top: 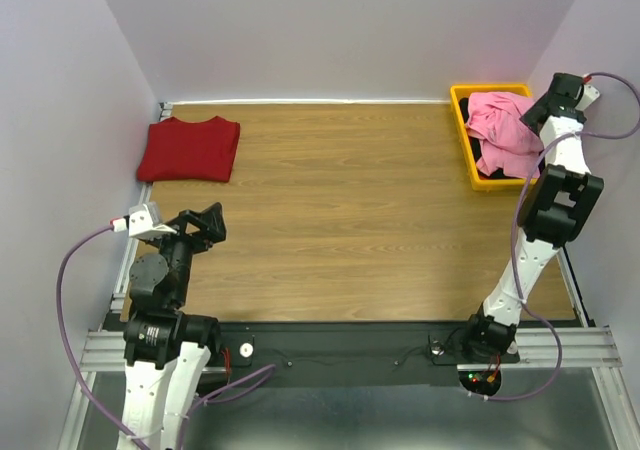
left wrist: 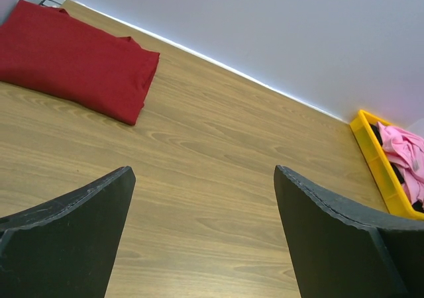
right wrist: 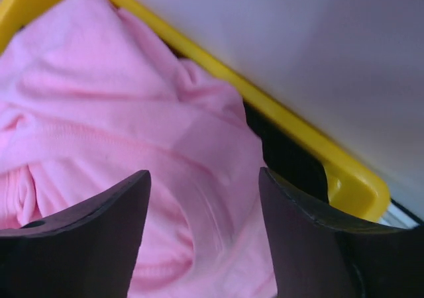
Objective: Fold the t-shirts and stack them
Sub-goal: Grab the tshirt from the pile
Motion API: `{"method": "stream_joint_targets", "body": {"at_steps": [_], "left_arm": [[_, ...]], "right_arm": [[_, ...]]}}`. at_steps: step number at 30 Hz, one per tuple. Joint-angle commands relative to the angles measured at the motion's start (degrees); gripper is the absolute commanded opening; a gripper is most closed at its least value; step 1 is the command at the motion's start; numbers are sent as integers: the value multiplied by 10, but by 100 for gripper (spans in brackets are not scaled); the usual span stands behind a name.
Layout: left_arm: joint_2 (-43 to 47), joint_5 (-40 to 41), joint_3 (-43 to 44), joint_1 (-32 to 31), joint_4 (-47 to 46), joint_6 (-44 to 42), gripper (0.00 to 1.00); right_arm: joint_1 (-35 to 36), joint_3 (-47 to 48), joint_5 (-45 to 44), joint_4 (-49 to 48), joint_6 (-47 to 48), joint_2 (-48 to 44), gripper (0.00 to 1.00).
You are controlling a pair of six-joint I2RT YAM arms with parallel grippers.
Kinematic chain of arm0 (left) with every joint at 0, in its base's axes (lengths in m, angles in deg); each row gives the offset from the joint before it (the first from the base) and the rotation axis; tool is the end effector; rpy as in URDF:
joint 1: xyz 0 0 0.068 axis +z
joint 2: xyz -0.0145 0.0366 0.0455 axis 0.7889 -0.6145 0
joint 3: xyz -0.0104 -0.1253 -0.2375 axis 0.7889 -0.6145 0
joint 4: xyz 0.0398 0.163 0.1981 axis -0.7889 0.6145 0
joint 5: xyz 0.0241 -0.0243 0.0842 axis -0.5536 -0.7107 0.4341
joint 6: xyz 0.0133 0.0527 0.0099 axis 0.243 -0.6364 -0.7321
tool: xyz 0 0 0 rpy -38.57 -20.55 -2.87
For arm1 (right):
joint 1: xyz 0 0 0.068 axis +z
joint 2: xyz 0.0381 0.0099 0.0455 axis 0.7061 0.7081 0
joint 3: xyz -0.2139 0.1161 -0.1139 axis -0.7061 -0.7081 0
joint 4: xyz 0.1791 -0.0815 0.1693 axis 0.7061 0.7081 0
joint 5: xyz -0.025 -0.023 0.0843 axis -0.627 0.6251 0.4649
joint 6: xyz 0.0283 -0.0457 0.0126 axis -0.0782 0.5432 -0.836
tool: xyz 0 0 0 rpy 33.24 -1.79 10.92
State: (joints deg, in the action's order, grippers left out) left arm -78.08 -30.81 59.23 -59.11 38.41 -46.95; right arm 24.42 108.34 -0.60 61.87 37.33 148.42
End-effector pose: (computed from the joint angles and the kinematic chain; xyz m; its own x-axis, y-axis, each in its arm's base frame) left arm 0.0850 -0.0073 0.3190 0.0953 -0.4146 -0.9050 0.0842 0.9092 -0.4077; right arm 0.4577 -0.1848 0.2739 -0.3148 0.5234 -0.7918 0.7666 0.6321 0.1130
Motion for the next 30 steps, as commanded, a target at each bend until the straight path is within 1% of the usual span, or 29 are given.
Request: {"method": "stream_joint_targets", "body": {"at_steps": [1,4,9,11,12,15,16,18,19,20,22,26,30], "left_arm": [[-15,10,2,3,-22,2,98],[-29,13,2,3,-26,1,98],[-44,-4,4,3,-25,-5,98],[-44,-3,5,3,-25,-5,98],[-42,-4,4,3,-26,-5,98],[-36,-3,2,3,-26,-5,98],[-33,-4,2,3,-28,-5,98],[-30,-4,2,3,-30,-5,98],[-30,-5,2,3,-31,-6,98],[-29,-7,1,4,-31,-7,98],[-25,-8,2,4,-32,-7,98],[-18,-8,0,5,-34,-8,98],[-15,-11,-1,6,-35,-9,98]], "right_arm": [[-6,82,51,-26,12,50,71],[-10,90,56,-26,8,79,68],[-10,49,83,-28,2,81,64],[-10,31,102,-28,1,78,57],[-10,26,110,-28,5,72,48],[-10,11,139,-28,14,50,33],[-10,10,146,-28,15,29,26],[-10,8,151,-28,19,8,19],[-10,4,150,-28,19,-4,13],[-8,2,143,-28,24,-30,10],[-6,-2,126,-28,31,-69,6],[-1,-10,118,-29,48,-127,5],[6,-26,136,-27,58,-175,1]]}}
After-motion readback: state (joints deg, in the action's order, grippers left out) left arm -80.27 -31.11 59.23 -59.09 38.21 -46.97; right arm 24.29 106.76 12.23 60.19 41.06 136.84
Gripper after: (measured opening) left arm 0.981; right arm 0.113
